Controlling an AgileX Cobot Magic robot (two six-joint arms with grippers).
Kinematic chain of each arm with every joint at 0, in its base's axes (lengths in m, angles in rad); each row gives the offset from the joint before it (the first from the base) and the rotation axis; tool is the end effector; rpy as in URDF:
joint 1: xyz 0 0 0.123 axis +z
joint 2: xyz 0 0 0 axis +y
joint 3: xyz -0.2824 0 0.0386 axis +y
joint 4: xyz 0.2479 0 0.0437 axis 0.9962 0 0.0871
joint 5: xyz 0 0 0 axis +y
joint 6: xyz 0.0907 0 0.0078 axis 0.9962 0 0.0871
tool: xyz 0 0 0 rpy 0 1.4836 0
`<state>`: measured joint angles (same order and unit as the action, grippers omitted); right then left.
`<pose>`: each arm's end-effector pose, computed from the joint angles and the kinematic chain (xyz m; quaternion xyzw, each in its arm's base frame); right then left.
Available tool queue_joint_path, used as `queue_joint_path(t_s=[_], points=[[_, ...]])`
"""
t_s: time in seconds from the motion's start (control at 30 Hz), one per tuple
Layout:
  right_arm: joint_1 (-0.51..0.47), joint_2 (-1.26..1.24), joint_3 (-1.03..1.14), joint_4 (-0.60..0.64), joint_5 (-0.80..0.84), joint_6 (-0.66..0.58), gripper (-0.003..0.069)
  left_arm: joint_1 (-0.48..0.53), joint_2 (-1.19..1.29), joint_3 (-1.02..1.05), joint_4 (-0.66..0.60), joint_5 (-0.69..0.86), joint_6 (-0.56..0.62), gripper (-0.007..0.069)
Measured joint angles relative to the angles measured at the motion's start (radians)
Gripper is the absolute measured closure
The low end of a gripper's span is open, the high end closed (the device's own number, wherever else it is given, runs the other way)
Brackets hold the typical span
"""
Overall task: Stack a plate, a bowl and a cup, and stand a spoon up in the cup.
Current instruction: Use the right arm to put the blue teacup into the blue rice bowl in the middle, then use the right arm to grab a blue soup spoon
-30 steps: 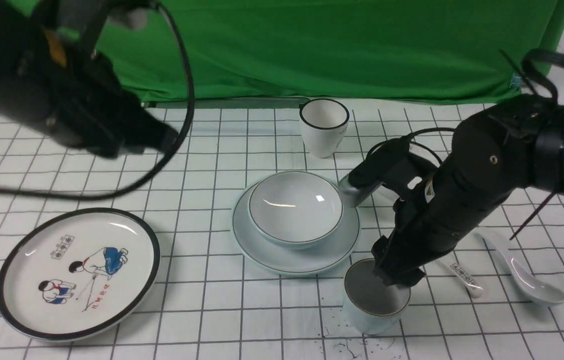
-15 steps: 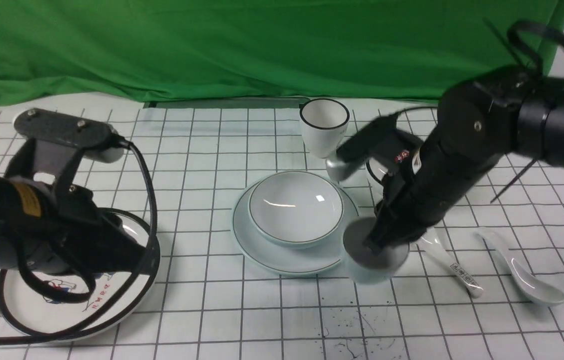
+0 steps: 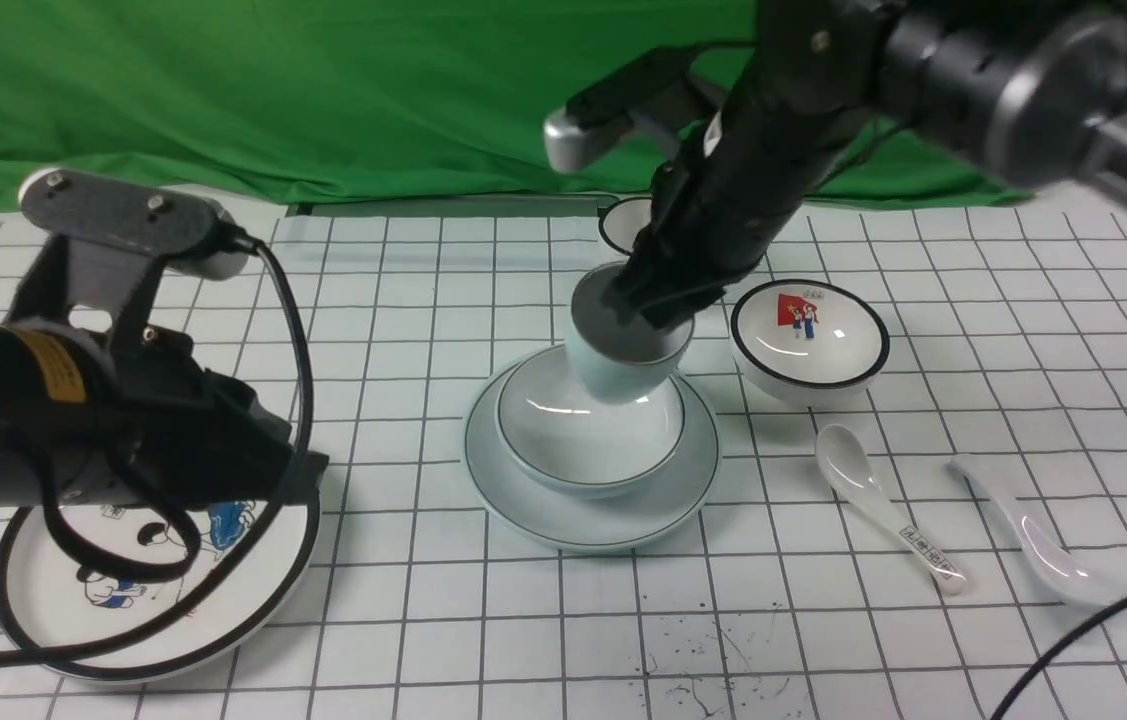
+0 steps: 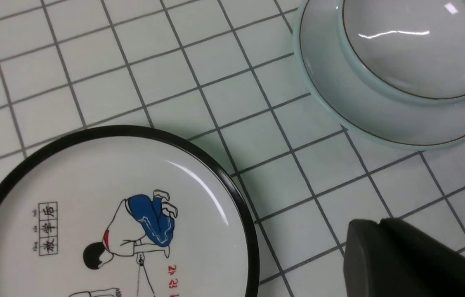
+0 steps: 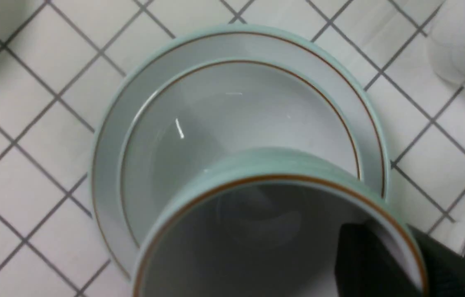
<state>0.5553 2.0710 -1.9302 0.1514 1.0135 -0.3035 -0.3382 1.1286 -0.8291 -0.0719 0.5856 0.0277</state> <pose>0.3888 0.2549 0.2819 -0.3814 0.8875 0.1028 0.2375 0.2132 -0.0788 0.2982 0.1485 0.9139 -0.0876 0.3675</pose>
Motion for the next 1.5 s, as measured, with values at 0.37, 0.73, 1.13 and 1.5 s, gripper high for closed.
queue_joint_path(t_s=[0.37, 0.73, 1.13, 1.5], points=[[0.000, 0.140, -0.052, 0.002, -0.010, 0.045, 0.0529, 0.000, 0.000, 0.000, 0.008, 0.000, 0.004, 0.0656], [0.000, 0.089, -0.149, -0.054, 0.163, 0.014, 0.0040, 0.000, 0.000, 0.001, 0.049, 0.000, 0.004, 0.0656], [-0.248, -0.290, 0.229, -0.209, 0.174, 0.041, 0.0128, 0.000, 0.000, 0.001, 0.055, -0.005, 0.005, 0.0656], [-0.362, -0.314, 0.655, -0.205, -0.211, 0.011, 0.0130, 0.000, 0.000, 0.001, 0.055, -0.047, 0.005, 0.0656]])
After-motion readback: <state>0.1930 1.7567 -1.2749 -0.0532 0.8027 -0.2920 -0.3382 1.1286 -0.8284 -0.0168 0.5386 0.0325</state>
